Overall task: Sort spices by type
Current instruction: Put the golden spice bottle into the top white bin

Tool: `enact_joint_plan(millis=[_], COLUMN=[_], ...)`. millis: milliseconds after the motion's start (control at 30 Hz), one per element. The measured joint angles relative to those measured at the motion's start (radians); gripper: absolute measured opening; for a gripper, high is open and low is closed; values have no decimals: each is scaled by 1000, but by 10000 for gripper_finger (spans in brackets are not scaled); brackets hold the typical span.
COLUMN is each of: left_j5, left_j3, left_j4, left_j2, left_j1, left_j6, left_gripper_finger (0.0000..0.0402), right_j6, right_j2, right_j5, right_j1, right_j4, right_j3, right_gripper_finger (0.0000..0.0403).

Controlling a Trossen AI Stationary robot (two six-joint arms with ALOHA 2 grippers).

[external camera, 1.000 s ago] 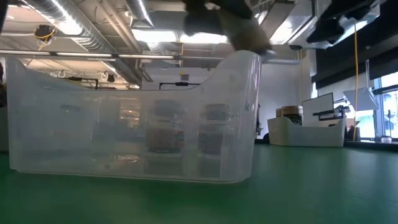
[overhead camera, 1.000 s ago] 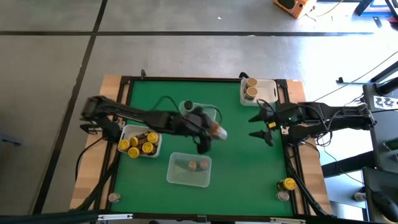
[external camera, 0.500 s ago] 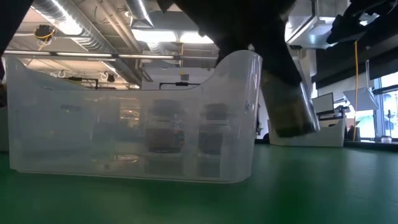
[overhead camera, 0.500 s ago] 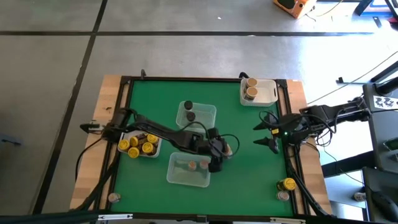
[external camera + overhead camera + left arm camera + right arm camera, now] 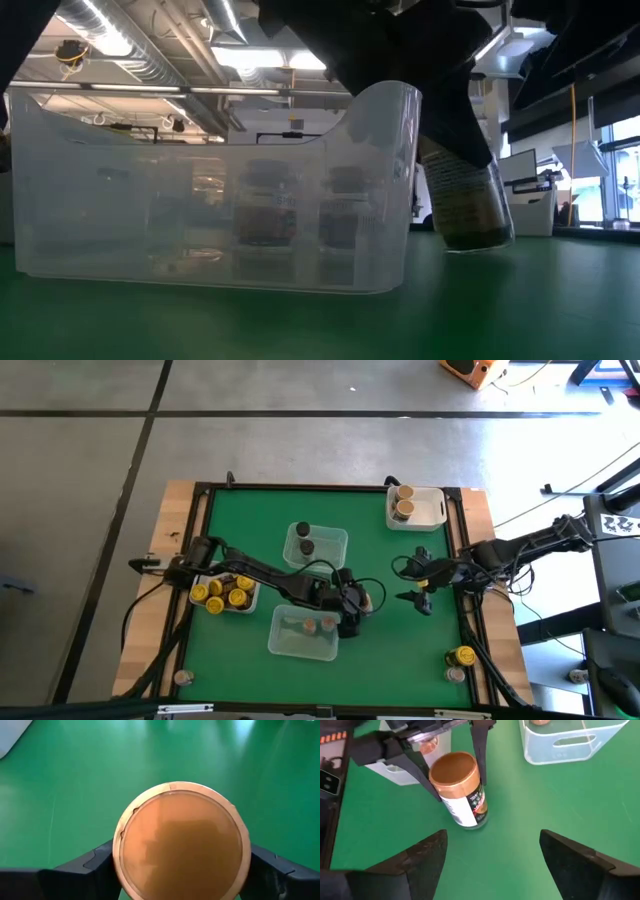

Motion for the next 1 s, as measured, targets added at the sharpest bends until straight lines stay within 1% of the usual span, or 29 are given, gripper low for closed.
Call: enact_joint_plan(millis=[167,267,367,533,600,700,800,867,933,1000], left_j5=[4,0,-3,-20,-51,-127,-185,-203,-222,-248], left_j3=[-1,-2,-2,-2,-3,-14,-94,-172,-263,-364], left_j4=[30,17,-45,-206,-255,-316,-281,-233,-159,-48], left_j2=[-4,-37,-98,-186,-207,-244,-307,-366,-434,-502], left_j1=[4,5,-3,-52,-73,-105,-135,-156,-175,-189], left_j6=[20,46,67,201,203,203,195,173,164,168], left_gripper_finger=[340,353,355,349,349,348,348,348,348,348], right_j6=[0,0,-1,-52,-71,-89,-96,-112,-120,-121], right_j2=[18,18,23,97,130,173,207,223,237,246], right_j5=[-1,-1,14,-4,-10,-6,42,47,61,71], right_j1=[0,0,0,9,16,12,11,11,10,1], right_j4=[19,35,90,260,314,388,451,463,503,499], right_j3=[-1,-1,-1,-1,-1,-1,-1,-1,-1,0], right_gripper_finger=[317,317,317,317,317,317,317,317,317,317])
